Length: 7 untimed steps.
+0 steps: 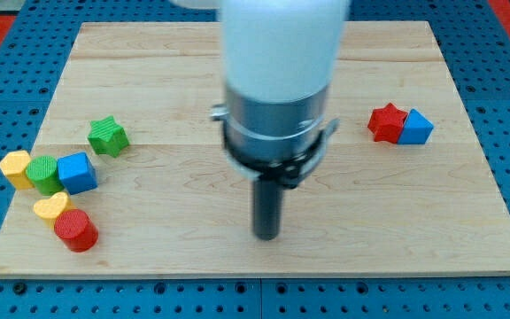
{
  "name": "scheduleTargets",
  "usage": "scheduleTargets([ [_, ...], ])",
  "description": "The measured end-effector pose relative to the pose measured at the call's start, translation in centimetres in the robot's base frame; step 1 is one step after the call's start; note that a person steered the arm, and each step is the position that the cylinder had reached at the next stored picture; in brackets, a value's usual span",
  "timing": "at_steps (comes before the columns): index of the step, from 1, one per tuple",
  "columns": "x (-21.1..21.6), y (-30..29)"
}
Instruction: Move the yellow hexagon closer to red star
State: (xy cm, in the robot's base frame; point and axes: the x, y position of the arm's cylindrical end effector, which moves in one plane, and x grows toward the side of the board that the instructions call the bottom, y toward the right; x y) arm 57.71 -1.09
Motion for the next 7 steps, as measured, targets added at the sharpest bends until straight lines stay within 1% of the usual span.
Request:
scheduleTargets([
  [2,2.1,-14.1],
  [3,3.8,-19.6],
  [4,3.9,-25.6],
  [5,2.1,-29.2],
  [6,1.2,-29.4],
  [7,-3.5,-29.4],
])
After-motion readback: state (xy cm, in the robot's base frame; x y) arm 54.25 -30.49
